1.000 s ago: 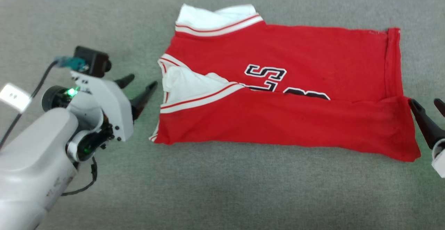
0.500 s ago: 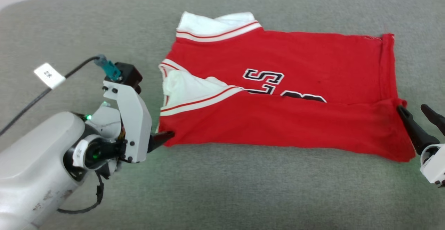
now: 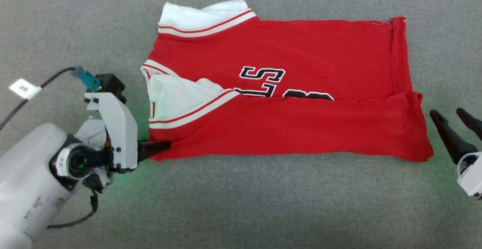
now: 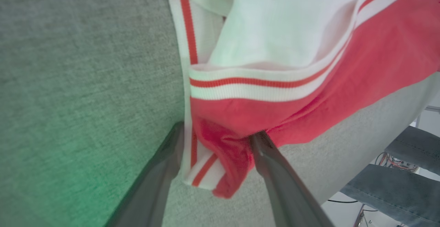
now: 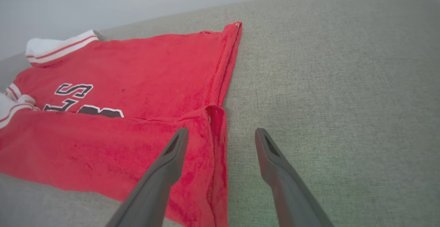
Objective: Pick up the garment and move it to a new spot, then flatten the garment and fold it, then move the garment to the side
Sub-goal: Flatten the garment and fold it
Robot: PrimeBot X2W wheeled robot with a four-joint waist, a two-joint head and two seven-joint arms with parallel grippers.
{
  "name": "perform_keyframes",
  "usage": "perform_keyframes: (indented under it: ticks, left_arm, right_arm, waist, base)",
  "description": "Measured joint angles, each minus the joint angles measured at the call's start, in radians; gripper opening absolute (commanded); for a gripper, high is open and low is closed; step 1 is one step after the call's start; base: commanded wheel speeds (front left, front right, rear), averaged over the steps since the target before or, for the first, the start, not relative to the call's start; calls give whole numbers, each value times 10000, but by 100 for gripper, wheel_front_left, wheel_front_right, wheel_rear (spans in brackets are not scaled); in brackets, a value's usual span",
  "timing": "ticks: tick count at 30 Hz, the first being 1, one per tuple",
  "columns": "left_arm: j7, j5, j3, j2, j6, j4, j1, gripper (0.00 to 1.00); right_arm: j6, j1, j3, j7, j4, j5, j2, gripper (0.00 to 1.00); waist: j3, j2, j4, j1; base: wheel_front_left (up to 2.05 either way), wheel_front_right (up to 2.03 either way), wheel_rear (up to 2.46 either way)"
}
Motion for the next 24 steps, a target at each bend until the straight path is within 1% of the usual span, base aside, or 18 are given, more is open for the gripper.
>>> perform_keyframes:
  ticks: [1, 4, 6, 8, 13, 17, 22, 23, 24]
  left_arm:
    - [-2, -115, 59, -8, -69, 46, 1, 0]
    - [-192, -115, 117, -92, -255, 161, -1, 0]
    - [-238, -111, 100, -347, -382, 205, -22, 0]
    - [-337, -111, 96, -518, -499, 242, -37, 0]
    - [-504, -67, 102, -706, -738, 309, -97, 0]
    - [-629, -10, 128, -846, -851, 330, -189, 0]
    - [-890, 125, 188, -1041, -1005, 420, -343, 0]
    - [-917, 125, 199, -1093, -1014, 449, -362, 0]
    - [-932, 134, 199, -1129, -1066, 474, -384, 0]
  right_arm:
    - [0, -6, 79, 121, -38, 12, -117, 100]
    - [0, -11, 518, 853, -234, 213, -537, 100]
    - [2, 15, 936, 1461, -500, 199, -1081, 100]
    - [-2, 14, 1122, 2079, -681, 174, -1499, 100]
    - [0, -371, 1398, 3428, -949, 92, -1996, 100]
    - [0, -908, 1655, 4080, -512, -125, -1751, 100]
    - [0, -1417, 2169, 4433, 433, -345, -1576, 100]
    - [0, -1534, 2245, 4451, 546, -345, -1595, 76]
    - [0, -1622, 2274, 4447, 665, -339, -1578, 35]
  waist:
    - [19, 0, -16, 0]
    - [23, 0, 18, 0]
    - [18, -1, 83, 1]
    - [20, 0, 153, 0]
    - [135, 0, 287, 0]
    - [292, 0, 400, 0]
    - [461, 0, 575, 0]
    - [486, 0, 616, 0]
    - [509, -1, 654, 0]
  base:
    - [0, 0, 0]
    - [0, 0, 0]
    - [0, 0, 0]
    - [0, 0, 0]
    - [0, 0, 0]
    - [0, 0, 0]
    - [0, 0, 0]
    - [0, 0, 0]
    - [0, 0, 0]
